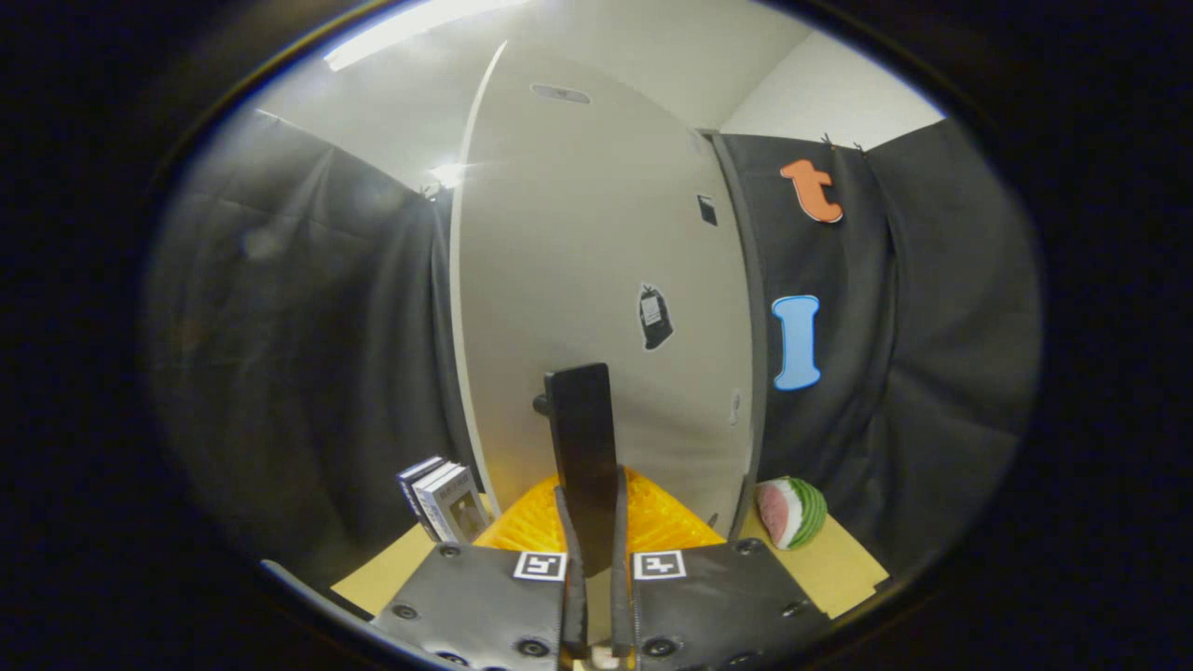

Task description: Open the shoe cabinet door, grab the shoes and put them into the shoe cabinet, then close the shoe cabinet door.

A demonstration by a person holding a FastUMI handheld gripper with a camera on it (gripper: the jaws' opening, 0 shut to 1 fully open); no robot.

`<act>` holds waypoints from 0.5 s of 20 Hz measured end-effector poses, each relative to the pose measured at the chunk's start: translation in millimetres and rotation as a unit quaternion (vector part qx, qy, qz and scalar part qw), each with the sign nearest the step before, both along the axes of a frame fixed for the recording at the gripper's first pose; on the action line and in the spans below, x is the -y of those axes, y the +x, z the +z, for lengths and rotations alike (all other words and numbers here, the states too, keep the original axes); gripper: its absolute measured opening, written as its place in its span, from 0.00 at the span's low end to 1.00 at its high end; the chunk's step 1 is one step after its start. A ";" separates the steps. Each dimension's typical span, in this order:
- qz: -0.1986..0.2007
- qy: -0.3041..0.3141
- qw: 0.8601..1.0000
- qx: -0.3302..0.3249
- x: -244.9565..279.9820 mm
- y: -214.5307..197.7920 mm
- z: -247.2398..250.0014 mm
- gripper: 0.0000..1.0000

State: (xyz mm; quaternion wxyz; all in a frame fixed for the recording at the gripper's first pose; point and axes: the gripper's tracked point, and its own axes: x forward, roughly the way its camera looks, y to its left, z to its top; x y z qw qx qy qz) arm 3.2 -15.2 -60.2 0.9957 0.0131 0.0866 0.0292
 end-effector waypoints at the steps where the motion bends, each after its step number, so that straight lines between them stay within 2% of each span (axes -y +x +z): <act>1: -0.002 -0.002 1.000 0.001 9.9 -6.3 0.8 0.12; 10: -0.037 -0.020 0.999 0.000 79.5 -34.1 9.2 0.10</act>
